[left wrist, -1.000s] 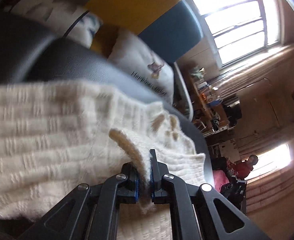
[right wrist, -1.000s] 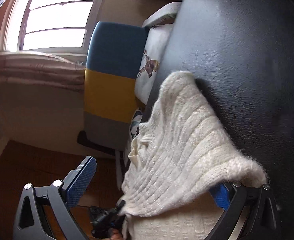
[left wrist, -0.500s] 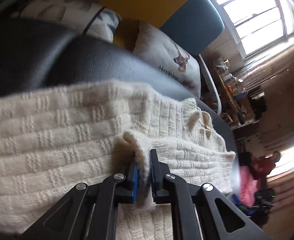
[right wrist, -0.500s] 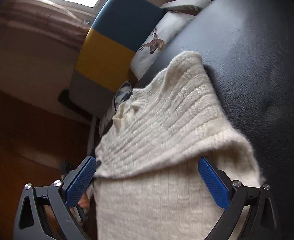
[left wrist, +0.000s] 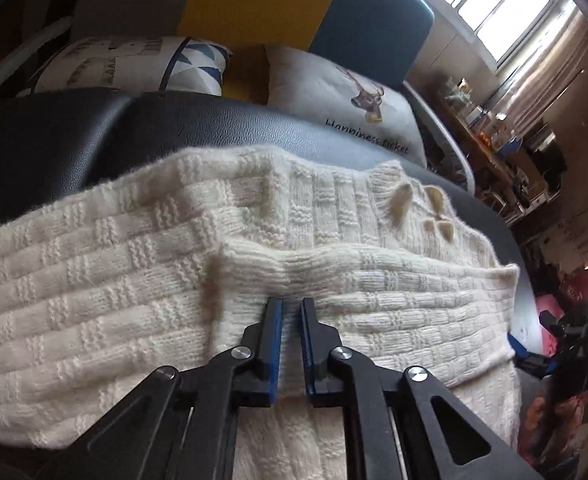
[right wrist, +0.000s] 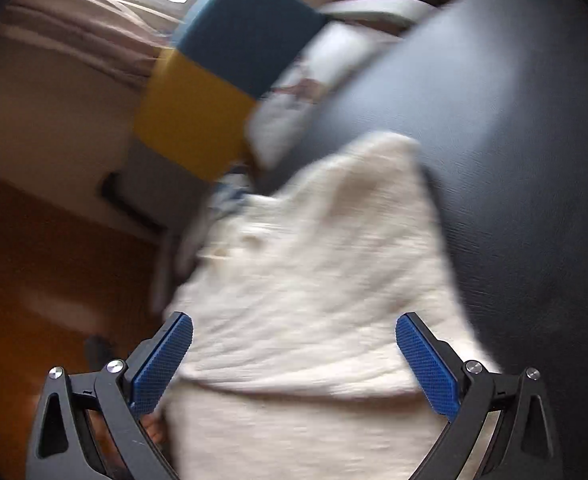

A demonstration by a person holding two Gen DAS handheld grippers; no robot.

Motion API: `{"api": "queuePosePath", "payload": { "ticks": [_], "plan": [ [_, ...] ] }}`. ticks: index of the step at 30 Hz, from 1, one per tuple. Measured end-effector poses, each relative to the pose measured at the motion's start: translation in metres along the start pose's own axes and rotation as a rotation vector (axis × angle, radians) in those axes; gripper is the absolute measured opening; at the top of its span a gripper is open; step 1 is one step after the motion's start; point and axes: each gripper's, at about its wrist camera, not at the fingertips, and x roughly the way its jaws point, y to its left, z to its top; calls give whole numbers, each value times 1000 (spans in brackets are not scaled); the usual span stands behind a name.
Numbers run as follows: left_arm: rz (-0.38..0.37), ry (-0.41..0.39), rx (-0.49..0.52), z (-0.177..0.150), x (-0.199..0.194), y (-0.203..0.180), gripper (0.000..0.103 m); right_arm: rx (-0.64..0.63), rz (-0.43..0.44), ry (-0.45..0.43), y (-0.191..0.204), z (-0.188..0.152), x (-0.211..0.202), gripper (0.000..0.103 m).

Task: Fold clothes
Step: 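Open the left gripper and release the folded sleeve onto the body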

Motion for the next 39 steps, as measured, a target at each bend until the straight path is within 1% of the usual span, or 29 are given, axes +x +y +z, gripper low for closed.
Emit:
{"api": "queuePosePath", "payload": {
  "ticks": [1,2,3,4,6,8,10,12,14,17,20,22,24,26,27,29,31,33,34,35,36,37,38,39],
  "plan": [
    [-50,-12,5,3,-5,-6,11,8,2,-12,-7,-2,1,102],
    [-103,-27,15,5,-9,-13,14,14,34,-26,-9,-5,-5,102],
    [-141,-24,66,9,-10,-30,18,21,66,-39,-10,-8,-11,102],
    [-175,-17,124,13,-10,-48,18,28,99,-53,-11,-11,-16,102],
    [-237,12,211,21,-2,-87,23,41,164,-77,-14,-16,-27,102],
    [-275,54,298,28,11,-129,26,55,240,-60,-14,-29,-32,102],
    [-313,96,373,32,26,-172,27,37,245,-32,-10,-43,-30,102],
    [-339,133,440,40,46,-211,31,13,219,-3,-9,-55,-27,102],
    [-362,181,470,46,67,-239,32,-29,172,-40,-2,-60,-28,102],
    [-391,255,499,55,97,-272,34,-1,166,-89,-1,-56,-25,103],
    [-403,318,546,60,122,-295,36,38,186,-159,-5,-52,-27,103],
    [-398,354,566,62,140,-302,38,48,194,-207,-7,-49,-31,103],
    [-399,395,575,65,154,-307,38,57,213,-233,-7,-47,-30,103],
    [-410,443,582,65,166,-310,38,54,206,-226,-5,-50,-27,103],
    [-413,467,589,64,172,-311,38,47,195,-205,-3,-53,-25,103],
    [-410,496,598,62,181,-312,38,4,165,-184,4,-60,-26,103],
    [-468,536,576,59,184,-313,38,-33,136,-164,10,-67,-28,103],
    [-486,551,600,56,183,-317,38,16,114,-170,5,-65,-31,103],
    [-492,557,615,54,183,-320,38,67,112,-192,0,-63,-34,103],
    [-489,575,612,53,186,-321,35,118,122,-217,-4,-61,-36,103],
    [-489,592,625,50,189,-324,30,141,121,-227,-6,-59,-35,103],
    [-491,608,642,46,190,-327,23,164,121,-237,-7,-57,-35,103],
    [-479,576,696,42,185,-332,8,183,120,-246,-9,-55,-34,103],
    [-486,519,752,39,175,-335,8,176,112,-246,-8,-55,-33,103]
  ]
}}
